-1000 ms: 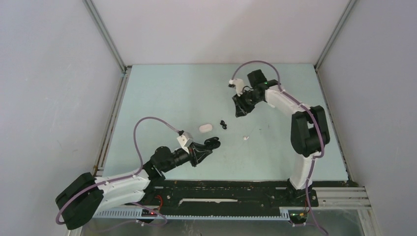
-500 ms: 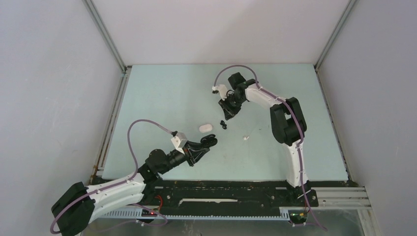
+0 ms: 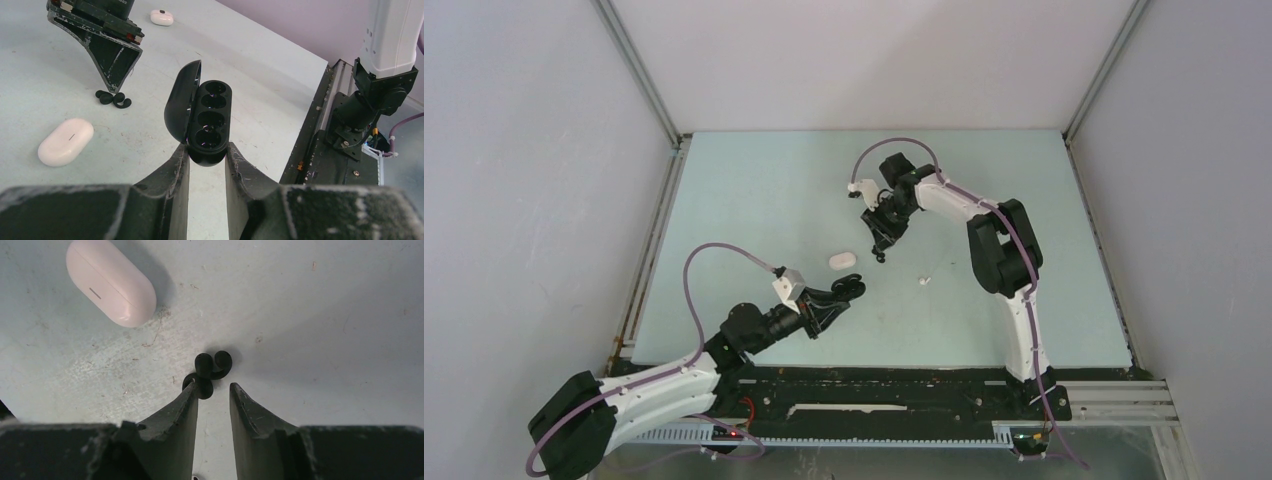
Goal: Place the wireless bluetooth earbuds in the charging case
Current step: Pick up the earbud from the center of the board.
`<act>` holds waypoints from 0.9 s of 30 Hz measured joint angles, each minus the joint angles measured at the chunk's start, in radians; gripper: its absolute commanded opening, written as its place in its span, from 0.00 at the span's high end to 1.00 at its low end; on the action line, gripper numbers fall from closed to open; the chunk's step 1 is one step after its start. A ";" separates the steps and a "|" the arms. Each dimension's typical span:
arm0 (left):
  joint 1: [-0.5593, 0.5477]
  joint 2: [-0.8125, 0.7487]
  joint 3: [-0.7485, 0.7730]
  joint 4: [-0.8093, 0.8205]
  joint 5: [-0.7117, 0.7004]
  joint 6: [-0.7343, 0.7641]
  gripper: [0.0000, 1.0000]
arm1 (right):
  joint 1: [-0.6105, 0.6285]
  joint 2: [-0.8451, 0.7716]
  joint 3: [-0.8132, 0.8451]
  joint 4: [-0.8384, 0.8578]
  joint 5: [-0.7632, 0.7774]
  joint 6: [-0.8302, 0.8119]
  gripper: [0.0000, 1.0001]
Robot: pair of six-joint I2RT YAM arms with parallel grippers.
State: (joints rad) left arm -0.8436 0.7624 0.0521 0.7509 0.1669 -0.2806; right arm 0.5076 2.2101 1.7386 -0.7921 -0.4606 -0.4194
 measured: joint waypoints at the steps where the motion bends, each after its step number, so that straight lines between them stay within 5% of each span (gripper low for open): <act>1: 0.000 0.000 0.000 0.000 0.000 0.000 1.00 | 0.000 0.000 0.000 -0.001 -0.004 0.000 0.67; 27: 0.000 -0.005 -0.007 -0.007 0.000 0.000 1.00 | -0.027 0.006 -0.015 -0.041 0.008 0.081 0.74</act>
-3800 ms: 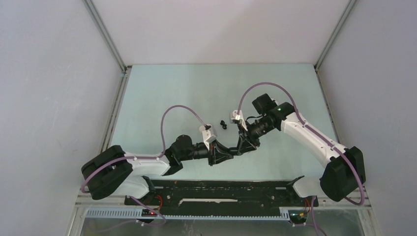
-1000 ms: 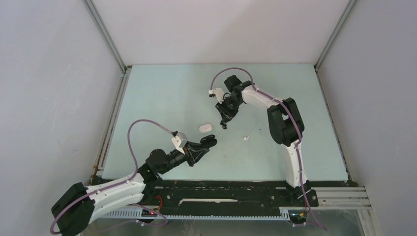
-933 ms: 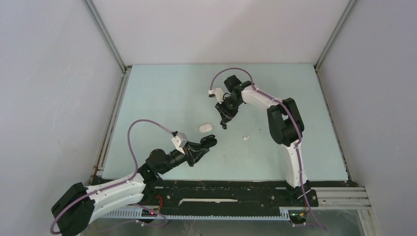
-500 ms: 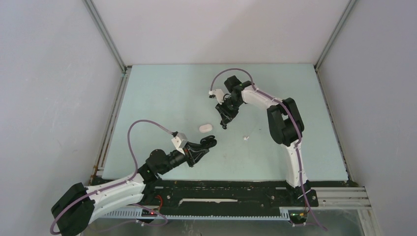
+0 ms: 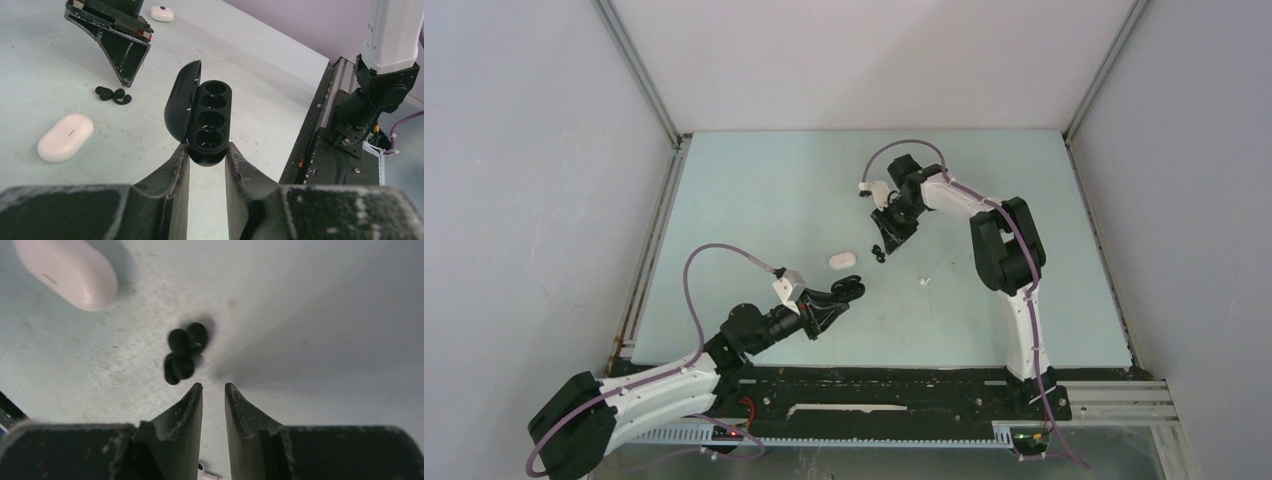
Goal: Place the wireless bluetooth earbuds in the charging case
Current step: Pick up the earbud from the center of the board.
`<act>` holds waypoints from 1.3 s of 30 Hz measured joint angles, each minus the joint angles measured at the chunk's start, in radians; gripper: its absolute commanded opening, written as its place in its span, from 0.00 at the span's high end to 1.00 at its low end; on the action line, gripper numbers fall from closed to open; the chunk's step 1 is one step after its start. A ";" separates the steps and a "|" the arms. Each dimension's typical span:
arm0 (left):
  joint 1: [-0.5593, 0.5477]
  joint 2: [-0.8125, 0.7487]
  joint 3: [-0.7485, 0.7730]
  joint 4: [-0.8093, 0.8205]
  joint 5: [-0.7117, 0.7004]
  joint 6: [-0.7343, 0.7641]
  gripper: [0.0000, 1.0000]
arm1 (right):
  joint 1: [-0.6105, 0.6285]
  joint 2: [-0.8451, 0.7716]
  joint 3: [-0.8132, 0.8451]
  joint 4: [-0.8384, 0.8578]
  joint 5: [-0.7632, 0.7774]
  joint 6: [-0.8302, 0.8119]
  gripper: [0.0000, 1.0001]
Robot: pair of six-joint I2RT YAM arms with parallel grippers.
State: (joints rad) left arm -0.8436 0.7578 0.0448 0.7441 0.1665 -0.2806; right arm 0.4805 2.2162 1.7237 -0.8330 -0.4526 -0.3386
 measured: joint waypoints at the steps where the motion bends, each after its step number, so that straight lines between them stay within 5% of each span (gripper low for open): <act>1: 0.000 0.000 0.000 0.000 0.000 0.000 1.00 | -0.008 0.000 -0.005 0.004 0.010 0.011 0.74; 15: 0.000 0.000 0.000 -0.001 -0.004 0.000 1.00 | -0.017 -0.093 -0.126 0.022 -0.056 -0.056 0.80; 39: 0.000 -0.089 0.000 -0.075 -0.009 0.000 1.00 | 0.053 0.016 0.032 -0.033 -0.141 -0.164 0.81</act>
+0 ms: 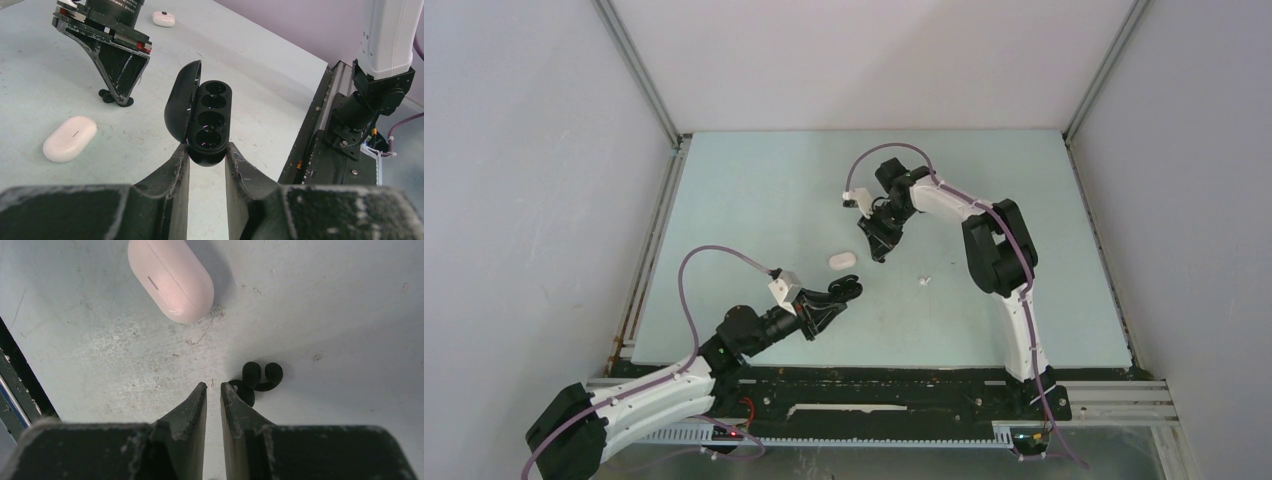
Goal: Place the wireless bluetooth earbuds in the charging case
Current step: Pick up the earbud from the center of the board.
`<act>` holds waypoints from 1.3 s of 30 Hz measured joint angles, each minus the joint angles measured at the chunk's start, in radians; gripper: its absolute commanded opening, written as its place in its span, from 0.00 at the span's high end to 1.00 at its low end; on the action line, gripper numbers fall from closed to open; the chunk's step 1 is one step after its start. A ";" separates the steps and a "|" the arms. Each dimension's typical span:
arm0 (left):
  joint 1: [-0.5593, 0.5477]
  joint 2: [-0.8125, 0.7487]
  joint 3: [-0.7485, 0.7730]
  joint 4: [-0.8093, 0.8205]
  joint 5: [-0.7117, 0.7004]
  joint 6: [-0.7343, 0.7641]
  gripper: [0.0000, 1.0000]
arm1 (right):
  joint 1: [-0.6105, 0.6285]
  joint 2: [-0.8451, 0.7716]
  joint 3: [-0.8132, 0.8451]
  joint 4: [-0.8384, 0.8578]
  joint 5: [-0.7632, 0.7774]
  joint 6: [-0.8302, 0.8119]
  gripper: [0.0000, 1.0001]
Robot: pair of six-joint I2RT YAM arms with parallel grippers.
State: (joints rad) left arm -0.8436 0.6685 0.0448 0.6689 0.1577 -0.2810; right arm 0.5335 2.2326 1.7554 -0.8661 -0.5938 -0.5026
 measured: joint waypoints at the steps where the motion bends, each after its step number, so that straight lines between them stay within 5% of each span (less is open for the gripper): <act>1: 0.000 0.000 0.000 0.000 0.000 0.000 1.00 | -0.001 0.002 0.000 -0.003 0.000 -0.002 0.81; 39: 0.000 -0.024 0.000 -0.030 -0.006 -0.007 1.00 | -0.012 -0.013 0.001 -0.018 0.096 0.025 0.76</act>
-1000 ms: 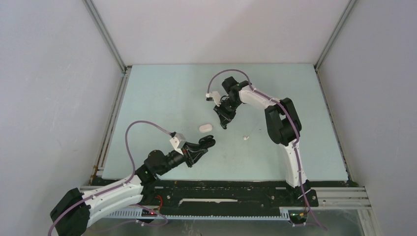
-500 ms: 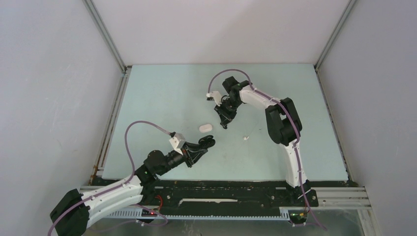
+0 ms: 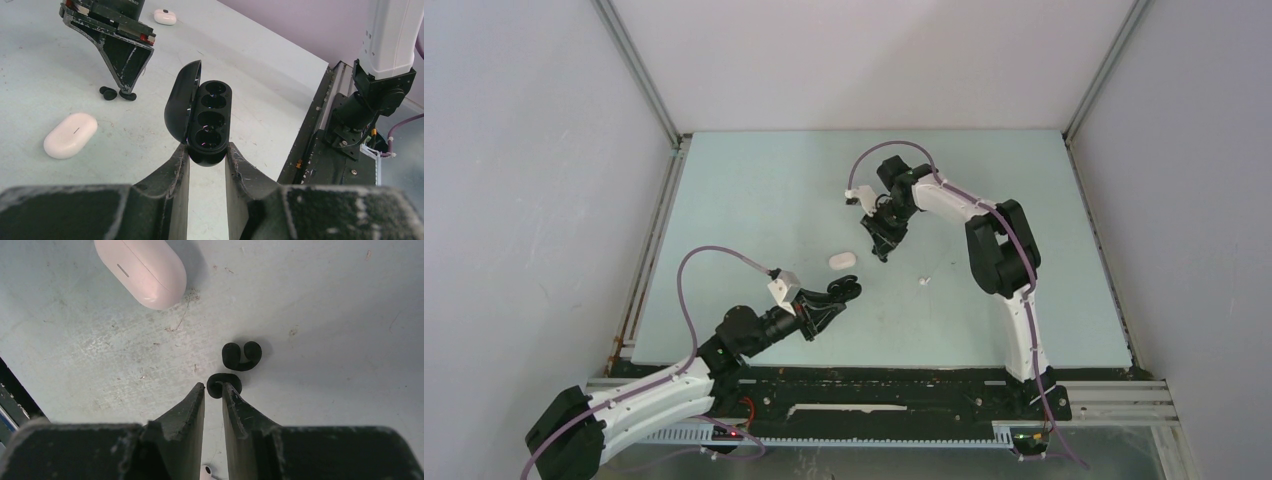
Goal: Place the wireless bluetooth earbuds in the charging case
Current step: Pick up the earbud from the center of the board.
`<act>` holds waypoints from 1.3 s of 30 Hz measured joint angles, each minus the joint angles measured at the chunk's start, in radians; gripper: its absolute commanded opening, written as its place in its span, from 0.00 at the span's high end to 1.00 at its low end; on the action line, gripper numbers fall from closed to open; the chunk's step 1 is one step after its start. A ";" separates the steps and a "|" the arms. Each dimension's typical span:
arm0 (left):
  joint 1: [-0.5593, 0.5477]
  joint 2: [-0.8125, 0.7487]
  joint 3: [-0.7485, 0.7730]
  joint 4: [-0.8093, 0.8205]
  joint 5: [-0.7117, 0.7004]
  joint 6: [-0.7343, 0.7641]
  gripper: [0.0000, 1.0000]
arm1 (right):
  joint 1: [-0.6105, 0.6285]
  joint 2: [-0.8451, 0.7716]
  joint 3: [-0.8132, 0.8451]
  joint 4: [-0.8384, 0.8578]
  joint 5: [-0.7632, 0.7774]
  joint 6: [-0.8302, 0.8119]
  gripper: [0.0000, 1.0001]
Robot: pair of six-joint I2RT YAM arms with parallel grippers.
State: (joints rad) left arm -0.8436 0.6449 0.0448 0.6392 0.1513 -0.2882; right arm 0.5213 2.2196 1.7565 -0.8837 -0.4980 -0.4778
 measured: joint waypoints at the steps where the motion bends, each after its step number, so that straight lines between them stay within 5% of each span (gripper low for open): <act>1: 0.000 0.000 0.000 0.000 0.000 0.000 1.00 | 0.000 -0.002 -0.001 0.000 0.006 0.001 0.76; 13: 0.001 -0.004 0.000 -0.005 0.000 0.000 1.00 | -0.006 -0.008 -0.008 0.008 0.085 0.077 0.72; 21: 0.001 -0.004 0.000 -0.006 0.000 0.000 1.00 | -0.005 -0.008 -0.008 0.007 0.117 0.116 0.79; 28: 0.001 -0.003 0.000 -0.006 0.000 0.000 1.00 | -0.011 -0.008 -0.008 0.008 0.128 0.129 0.97; 39: 0.001 0.005 0.000 -0.007 0.000 0.000 1.00 | -0.012 -0.156 -0.128 -0.021 0.129 0.002 1.00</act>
State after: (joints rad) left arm -0.8429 0.6498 0.0448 0.6319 0.1509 -0.2882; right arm 0.5095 2.0636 1.6287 -0.9043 -0.3695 -0.4763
